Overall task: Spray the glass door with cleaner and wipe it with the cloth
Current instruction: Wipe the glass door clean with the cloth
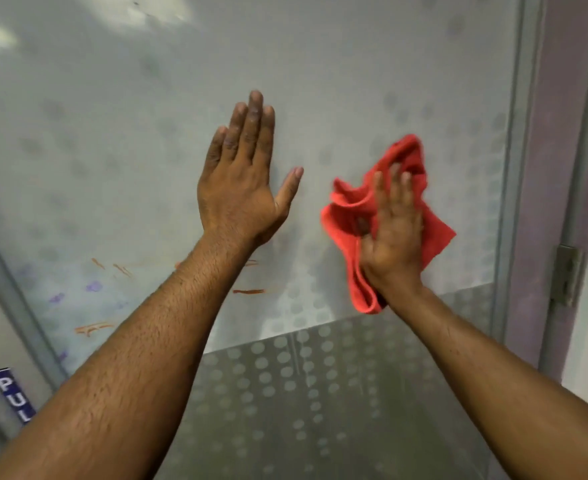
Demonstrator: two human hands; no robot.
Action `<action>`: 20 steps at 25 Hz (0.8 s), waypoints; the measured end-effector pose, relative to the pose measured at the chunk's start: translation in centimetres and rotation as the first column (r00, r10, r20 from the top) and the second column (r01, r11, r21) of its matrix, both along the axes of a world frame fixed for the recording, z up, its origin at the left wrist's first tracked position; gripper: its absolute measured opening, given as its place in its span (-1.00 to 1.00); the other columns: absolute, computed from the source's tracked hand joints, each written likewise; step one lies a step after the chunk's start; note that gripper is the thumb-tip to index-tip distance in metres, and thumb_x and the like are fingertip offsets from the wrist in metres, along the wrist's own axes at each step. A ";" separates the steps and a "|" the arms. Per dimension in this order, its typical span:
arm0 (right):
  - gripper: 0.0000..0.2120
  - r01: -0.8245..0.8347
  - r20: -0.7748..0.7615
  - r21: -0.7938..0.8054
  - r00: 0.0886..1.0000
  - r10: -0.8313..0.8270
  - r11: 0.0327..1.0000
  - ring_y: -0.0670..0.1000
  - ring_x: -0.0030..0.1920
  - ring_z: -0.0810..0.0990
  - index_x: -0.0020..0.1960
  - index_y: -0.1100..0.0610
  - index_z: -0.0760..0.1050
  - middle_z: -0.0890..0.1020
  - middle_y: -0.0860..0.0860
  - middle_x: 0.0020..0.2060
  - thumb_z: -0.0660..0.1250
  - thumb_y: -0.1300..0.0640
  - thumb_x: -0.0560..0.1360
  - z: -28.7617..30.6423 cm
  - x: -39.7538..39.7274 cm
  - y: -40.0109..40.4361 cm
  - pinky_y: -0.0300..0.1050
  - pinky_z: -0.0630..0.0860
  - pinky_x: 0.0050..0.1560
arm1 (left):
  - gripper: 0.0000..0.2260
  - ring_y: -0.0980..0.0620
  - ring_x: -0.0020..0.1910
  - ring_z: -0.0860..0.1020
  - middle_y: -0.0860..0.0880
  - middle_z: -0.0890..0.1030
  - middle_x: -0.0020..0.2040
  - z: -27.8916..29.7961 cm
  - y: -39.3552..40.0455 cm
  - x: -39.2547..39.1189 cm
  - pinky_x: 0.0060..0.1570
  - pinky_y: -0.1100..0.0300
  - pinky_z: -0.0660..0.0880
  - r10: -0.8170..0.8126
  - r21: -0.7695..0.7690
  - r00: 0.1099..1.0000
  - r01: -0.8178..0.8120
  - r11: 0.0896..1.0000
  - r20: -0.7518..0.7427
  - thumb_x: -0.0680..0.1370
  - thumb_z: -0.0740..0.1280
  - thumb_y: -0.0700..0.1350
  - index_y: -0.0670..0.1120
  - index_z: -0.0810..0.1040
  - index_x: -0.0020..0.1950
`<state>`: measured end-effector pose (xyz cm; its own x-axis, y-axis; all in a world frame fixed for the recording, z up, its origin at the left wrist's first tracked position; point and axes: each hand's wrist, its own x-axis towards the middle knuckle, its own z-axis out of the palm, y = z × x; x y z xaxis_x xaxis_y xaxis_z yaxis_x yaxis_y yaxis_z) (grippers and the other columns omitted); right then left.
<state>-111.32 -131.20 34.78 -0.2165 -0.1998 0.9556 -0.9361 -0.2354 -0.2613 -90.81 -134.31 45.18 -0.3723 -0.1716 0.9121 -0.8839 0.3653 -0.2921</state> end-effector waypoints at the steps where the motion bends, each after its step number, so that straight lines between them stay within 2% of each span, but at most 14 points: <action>1: -0.30 -0.032 -0.139 0.026 0.990 0.035 0.999 0.12 0.55 0.07 0.53 0.16 0.20 0.20 0.17 0.53 0.22 0.03 0.41 -0.1 2.6 -0.3 0.13 0.03 0.49 | -0.32 -0.02 0.61 -0.05 -0.09 -0.01 0.64 0.9 -0.1 1.0 0.56 0.09 -0.10 0.009 -0.004 0.999 -0.010 1.000 -0.040 0.64 -0.03 0.24 -0.13 -0.04 0.63; 2: -0.31 -0.063 -0.321 0.077 0.943 0.085 0.995 0.11 0.55 0.06 0.53 0.14 0.20 0.18 0.13 0.53 0.22 0.03 0.43 -1.4 5.0 -0.6 0.10 -0.01 0.50 | -0.33 -0.02 0.61 -0.04 -0.10 -0.01 0.64 1.9 -0.3 2.4 0.56 0.10 -0.11 0.023 -0.010 0.997 -0.024 1.000 -0.069 0.65 -0.03 0.24 -0.13 -0.04 0.63; 4: -0.36 -0.059 -0.644 0.211 0.742 0.184 0.976 0.06 0.57 0.00 0.55 0.09 0.17 0.11 0.05 0.55 0.24 0.05 0.50 -5.7 7.7 -0.5 0.05 -0.11 0.53 | -0.34 -0.04 0.61 -0.04 -0.12 0.00 0.64 3.4 -0.6 5.5 0.55 0.11 -0.12 0.053 -0.031 0.994 -0.056 0.998 -0.095 0.65 -0.03 0.23 -0.14 -0.03 0.63; 6: -0.34 -0.002 -0.801 0.267 0.555 0.224 0.964 0.00 0.58 -0.05 0.57 0.06 0.14 0.07 0.00 0.56 0.27 0.10 0.51 -7.7 7.5 -0.1 0.02 -0.15 0.54 | -0.34 -0.05 0.61 -0.04 -0.13 -0.01 0.64 4.2 -1.0 8.9 0.56 0.10 -0.12 0.085 -0.034 0.989 -0.090 0.995 -0.120 0.66 -0.03 0.23 -0.14 -0.04 0.63; 7: -0.33 -0.009 -0.807 0.241 0.554 0.205 0.971 -0.02 0.58 -0.05 0.56 0.05 0.15 0.08 -0.01 0.56 0.26 0.09 0.49 -6.6 7.1 -0.3 0.01 -0.12 0.53 | -0.34 -0.05 0.61 -0.06 -0.13 -0.02 0.64 4.4 -1.2 10.6 0.56 0.10 -0.12 0.105 -0.026 0.984 -0.109 0.994 -0.145 0.66 -0.04 0.23 -0.13 -0.05 0.63; 8: -0.33 -0.017 -0.766 0.192 0.622 0.161 0.981 -0.02 0.57 -0.04 0.55 0.05 0.17 0.10 -0.01 0.55 0.24 0.05 0.48 -4.7 7.0 -0.5 0.02 -0.07 0.51 | -0.34 -0.05 0.61 -0.07 -0.13 -0.03 0.64 4.6 -1.5 12.1 0.56 0.09 -0.13 0.121 -0.017 0.977 -0.126 0.992 -0.176 0.66 -0.05 0.23 -0.13 -0.07 0.63; 10: -0.38 -0.020 -0.579 0.076 0.813 0.060 0.997 0.01 0.57 0.04 0.54 0.05 0.19 0.14 0.02 0.55 0.20 -0.01 0.51 1.4 8.1 -0.8 0.09 0.02 0.48 | -0.34 -0.06 0.61 -0.09 -0.14 -0.05 0.64 5.1 -1.8 14.6 0.56 0.09 -0.14 0.140 -0.011 0.961 -0.147 0.989 -0.240 0.66 -0.07 0.23 -0.13 -0.09 0.62; 11: -0.40 -0.015 -0.482 0.035 0.875 0.030 0.999 0.04 0.56 0.08 0.54 0.05 0.21 0.16 0.03 0.55 0.19 -0.03 0.53 4.2 9.3 -0.9 0.12 0.05 0.47 | -0.34 -0.06 0.61 -0.09 -0.14 -0.06 0.64 5.4 -2.0 15.5 0.55 0.09 -0.15 0.143 -0.012 0.955 -0.152 0.988 -0.259 0.66 -0.07 0.23 -0.13 -0.09 0.62; 13: -0.39 -0.018 -0.405 0.013 0.914 0.022 1.000 0.07 0.55 0.12 0.54 0.06 0.22 0.19 0.05 0.55 0.21 -0.05 0.52 6.4 13.5 -1.5 0.13 0.03 0.48 | -0.35 -0.07 0.61 -0.09 -0.14 -0.06 0.64 6.0 -2.1 17.0 0.54 0.10 -0.17 0.157 -0.005 0.952 -0.164 0.986 -0.263 0.66 -0.07 0.23 -0.14 -0.09 0.62; 15: -0.38 -0.090 -0.522 0.108 0.842 0.134 0.990 0.06 0.56 0.10 0.54 0.07 0.21 0.17 0.05 0.55 0.23 -0.04 0.53 3.2 17.3 -2.1 0.09 -0.07 0.50 | -0.35 -0.08 0.61 -0.08 -0.15 -0.05 0.63 6.0 -2.2 18.4 0.54 0.10 -0.17 0.167 0.004 0.954 -0.172 0.985 -0.248 0.66 -0.07 0.22 -0.15 -0.08 0.62; 17: -0.40 -0.091 -0.729 0.262 0.634 0.258 0.961 0.03 0.57 0.01 0.56 0.06 0.15 0.11 0.03 0.56 0.20 0.03 0.56 -2.1 17.6 -2.0 0.04 -0.16 0.53 | -0.35 -0.09 0.61 -0.07 -0.16 -0.03 0.63 5.6 -2.1 19.5 0.54 0.09 -0.16 0.172 0.002 0.953 -0.177 0.984 -0.251 0.67 -0.07 0.22 -0.16 -0.07 0.62; 18: -0.40 -0.057 -0.801 0.309 0.523 0.292 0.949 0.01 0.58 -0.02 0.57 0.05 0.12 0.09 0.01 0.57 0.19 0.07 0.57 -3.8 16.3 -1.5 0.01 -0.17 0.54 | -0.35 -0.09 0.61 -0.07 -0.16 -0.03 0.63 5.3 -2.0 20.0 0.54 0.08 -0.16 0.173 0.010 0.952 -0.176 0.984 -0.252 0.66 -0.08 0.22 -0.16 -0.07 0.62; 19: -0.38 -0.049 -0.840 0.302 0.458 0.290 0.952 -0.01 0.57 -0.02 0.57 0.04 0.11 0.09 0.00 0.56 0.19 0.10 0.55 -4.0 14.4 -1.1 0.00 -0.13 0.54 | -0.35 -0.09 0.61 -0.07 -0.16 -0.04 0.63 5.0 -1.9 20.8 0.55 0.07 -0.15 0.177 0.024 0.952 -0.177 0.984 -0.250 0.66 -0.08 0.23 -0.15 -0.07 0.62; 20: -0.35 -0.064 -0.838 0.247 0.486 0.246 0.967 0.00 0.57 0.02 0.57 0.05 0.10 0.12 0.02 0.55 0.20 0.11 0.51 -2.9 12.5 -1.0 0.01 -0.05 0.53 | -0.35 -0.08 0.61 -0.08 -0.15 -0.05 0.64 4.7 -1.9 21.7 0.56 0.05 -0.14 0.186 0.036 0.951 -0.182 0.983 -0.247 0.66 -0.08 0.23 -0.14 -0.08 0.62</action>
<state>-98.83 -132.17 31.90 0.7404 -0.3104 0.5962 -0.6678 -0.4407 0.5999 -69.12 -136.26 49.83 -0.0954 -0.2283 0.9689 -0.9801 0.1918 -0.0513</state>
